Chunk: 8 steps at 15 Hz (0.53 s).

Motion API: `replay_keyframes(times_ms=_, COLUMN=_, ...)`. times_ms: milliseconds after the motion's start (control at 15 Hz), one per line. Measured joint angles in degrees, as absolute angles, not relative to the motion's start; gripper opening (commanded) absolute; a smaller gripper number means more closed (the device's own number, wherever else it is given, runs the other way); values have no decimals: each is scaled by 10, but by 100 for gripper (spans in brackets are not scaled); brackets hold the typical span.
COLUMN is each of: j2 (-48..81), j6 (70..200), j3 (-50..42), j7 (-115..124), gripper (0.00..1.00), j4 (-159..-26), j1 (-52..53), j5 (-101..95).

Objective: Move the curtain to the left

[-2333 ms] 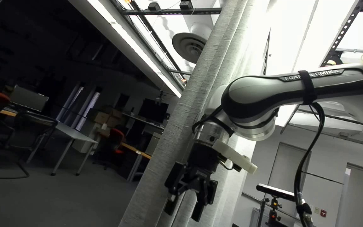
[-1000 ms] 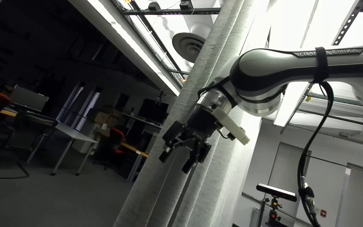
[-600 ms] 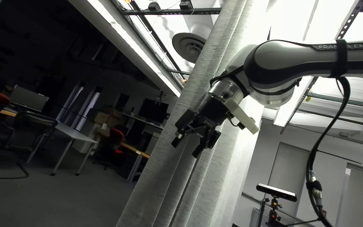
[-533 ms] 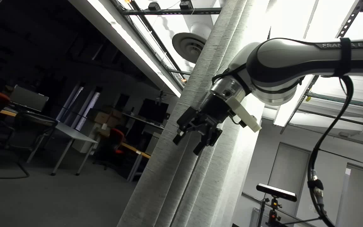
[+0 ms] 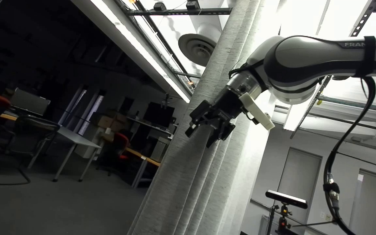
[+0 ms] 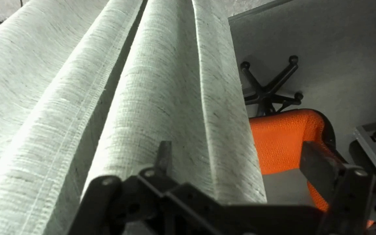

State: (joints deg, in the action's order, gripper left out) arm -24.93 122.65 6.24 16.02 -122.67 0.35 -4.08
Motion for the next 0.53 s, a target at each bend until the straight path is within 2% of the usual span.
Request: replay_keyframes(times_ms=533, j2=-249, j6=1199, j3=55, j7=161, gripper=100, j4=-1241, j1=-12, j5=-42)
